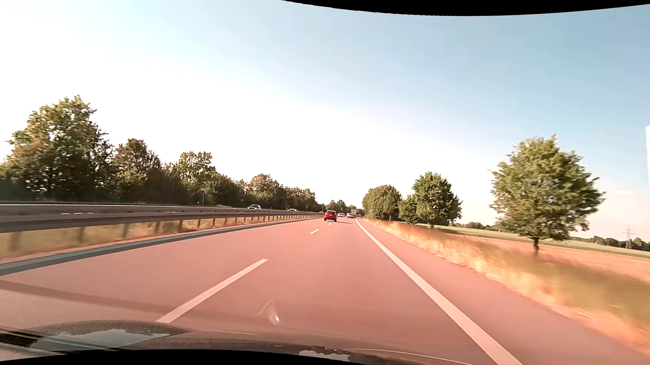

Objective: Follow the waypoints while adhering to traffic rules and regulations

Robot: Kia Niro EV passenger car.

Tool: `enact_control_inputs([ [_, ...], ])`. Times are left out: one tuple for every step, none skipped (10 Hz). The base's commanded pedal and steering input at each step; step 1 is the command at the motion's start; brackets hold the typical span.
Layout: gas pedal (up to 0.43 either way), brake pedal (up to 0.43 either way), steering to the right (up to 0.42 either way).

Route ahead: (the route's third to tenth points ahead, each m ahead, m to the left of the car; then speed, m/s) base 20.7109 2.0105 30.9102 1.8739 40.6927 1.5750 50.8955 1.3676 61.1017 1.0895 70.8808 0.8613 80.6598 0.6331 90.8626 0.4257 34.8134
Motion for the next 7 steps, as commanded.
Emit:
enact_control_inputs([
  [0.398,0.006,-0.001],
  [0.398,0.006,-0.001],
  [0.398,0.006,-0.002],
  [0.398,0.006,-0.002],
  [0.398,0.006,-0.001],
  [0.398,0.006,-0.002],
  [0.390,0.006,-0.002],
])
